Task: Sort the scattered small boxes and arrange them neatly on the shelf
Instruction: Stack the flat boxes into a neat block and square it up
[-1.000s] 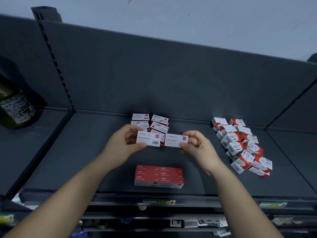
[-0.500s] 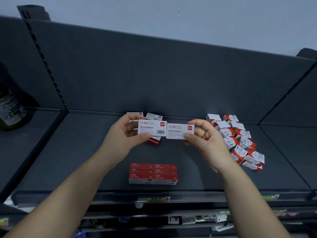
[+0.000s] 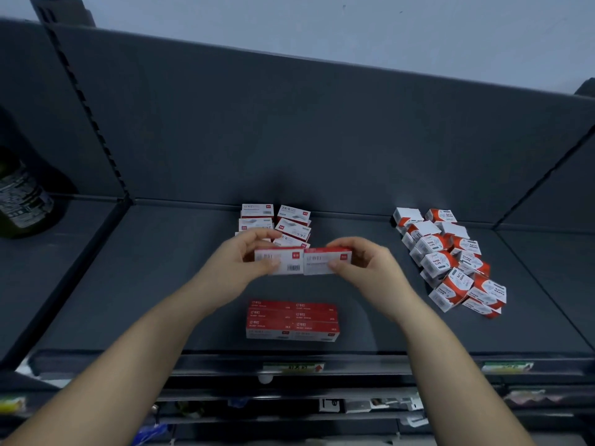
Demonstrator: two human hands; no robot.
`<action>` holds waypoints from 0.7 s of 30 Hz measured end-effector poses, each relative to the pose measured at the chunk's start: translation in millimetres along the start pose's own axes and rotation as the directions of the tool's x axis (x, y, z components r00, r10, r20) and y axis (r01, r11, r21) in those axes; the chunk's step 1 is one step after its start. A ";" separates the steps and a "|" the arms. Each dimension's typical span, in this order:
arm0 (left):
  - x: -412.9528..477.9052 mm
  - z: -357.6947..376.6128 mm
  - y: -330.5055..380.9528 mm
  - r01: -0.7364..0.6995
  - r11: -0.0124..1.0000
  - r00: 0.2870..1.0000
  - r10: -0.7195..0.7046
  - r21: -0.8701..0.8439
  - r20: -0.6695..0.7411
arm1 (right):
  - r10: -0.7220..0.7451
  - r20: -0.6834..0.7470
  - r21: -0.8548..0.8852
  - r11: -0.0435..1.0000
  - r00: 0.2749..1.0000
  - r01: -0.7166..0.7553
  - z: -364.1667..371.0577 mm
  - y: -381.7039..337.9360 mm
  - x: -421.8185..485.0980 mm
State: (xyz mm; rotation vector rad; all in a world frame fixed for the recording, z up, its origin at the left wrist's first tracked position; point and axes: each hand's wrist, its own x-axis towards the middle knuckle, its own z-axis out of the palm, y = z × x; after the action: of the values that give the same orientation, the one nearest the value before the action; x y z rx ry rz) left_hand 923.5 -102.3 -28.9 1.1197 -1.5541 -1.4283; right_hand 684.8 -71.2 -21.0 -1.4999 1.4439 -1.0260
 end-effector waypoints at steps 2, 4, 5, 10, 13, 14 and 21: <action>5.1 -3.1 -16.3 0.076 0.992 0.995 -0.082 0.100 0.060 | 0.054 0.029 -0.100 0.994 0.998 -0.050 6.4 11.8 3.4; 8.1 -5.3 -31.7 0.120 0.972 0.989 -0.134 0.203 0.056 | 0.106 0.074 -0.179 0.980 0.992 -0.091 14.8 23.0 4.0; 8.5 -5.8 -38.0 0.129 0.961 0.989 -0.144 0.246 0.042 | 0.131 0.094 -0.215 0.971 0.987 -0.109 19.1 26.8 3.3; 6.7 -3.8 -53.4 0.104 0.927 0.990 -0.131 0.360 0.050 | 0.155 0.106 -0.370 0.923 0.982 -0.106 30.4 37.5 1.1; 4.4 -1.6 -54.4 0.059 0.922 0.990 -0.104 0.383 0.097 | 0.150 0.107 -0.359 0.928 0.983 -0.103 29.3 40.4 0.3; 3.0 -0.7 -54.4 0.043 0.925 0.988 -0.096 0.378 0.122 | 0.152 0.116 -0.346 0.933 0.982 -0.103 28.6 40.6 -1.1; -8.8 -1.4 -65.5 -0.084 0.829 0.956 -0.089 0.553 0.278 | 0.166 0.298 -0.477 0.879 0.940 -0.004 26.8 44.6 -21.0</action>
State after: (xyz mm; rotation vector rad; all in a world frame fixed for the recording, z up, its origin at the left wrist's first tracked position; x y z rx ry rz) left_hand 935.7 -94.7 -93.4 1.2721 -2.2894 -1.2013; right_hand 693.8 -51.3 -72.7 -1.8244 1.5597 -0.3419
